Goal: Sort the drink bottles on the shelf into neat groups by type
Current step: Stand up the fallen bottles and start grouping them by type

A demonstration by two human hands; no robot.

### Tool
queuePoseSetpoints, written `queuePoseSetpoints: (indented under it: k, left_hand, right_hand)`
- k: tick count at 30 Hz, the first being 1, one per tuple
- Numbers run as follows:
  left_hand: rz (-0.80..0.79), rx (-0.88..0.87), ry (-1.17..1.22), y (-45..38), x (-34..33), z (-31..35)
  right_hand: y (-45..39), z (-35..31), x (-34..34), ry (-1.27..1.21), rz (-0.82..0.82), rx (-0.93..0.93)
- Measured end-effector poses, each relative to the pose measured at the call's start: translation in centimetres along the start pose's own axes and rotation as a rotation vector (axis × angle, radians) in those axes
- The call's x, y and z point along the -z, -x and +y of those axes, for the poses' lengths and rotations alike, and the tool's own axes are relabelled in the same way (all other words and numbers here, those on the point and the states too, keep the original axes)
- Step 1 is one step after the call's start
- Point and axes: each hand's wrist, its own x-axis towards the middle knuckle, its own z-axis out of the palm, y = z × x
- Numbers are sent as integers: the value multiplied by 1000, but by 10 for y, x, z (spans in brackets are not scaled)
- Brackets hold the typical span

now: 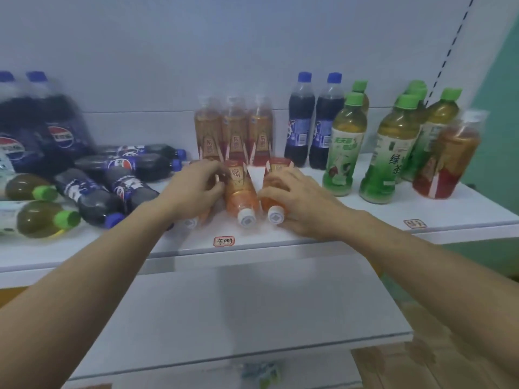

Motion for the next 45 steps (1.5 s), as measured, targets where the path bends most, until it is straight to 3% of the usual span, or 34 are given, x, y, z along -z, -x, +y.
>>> queuePoseSetpoints:
  k: [4, 10, 15, 21, 24, 27, 30, 33, 35, 45]
  left_hand:
    - [14, 38, 107, 2, -4, -5]
    - [41, 59, 129, -1, -7, -5]
    - [53, 71, 133, 0, -9, -7]
    - [64, 84, 157, -1, -12, -9]
    - [63, 102, 176, -2, -13, -8]
    - [73, 122, 204, -2, -14, -7]
    - [91, 129, 222, -2, -13, -3]
    - [111, 149, 233, -1, -12, 2]
    - [120, 179, 235, -1, -11, 4]
    - [115, 252, 215, 3, -7, 11]
  right_hand:
    - [3, 1, 1, 17, 50, 60]
    - [-26, 22, 48, -256, 302, -283]
    - [-65, 30, 56, -344, 251, -425]
    - [-76, 28, 48, -388, 276, -408]
    - [-65, 18, 42, -303, 481, -393]
    - [-42, -7, 27, -219, 773, -192]
    - [-17, -43, 6, -192, 560, -51]
    - [-10, -61, -13, -184, 300, -133]
    - [-12, -65, -23, -228, 220, -200]
    - [-11, -76, -50, -376, 445, -313]
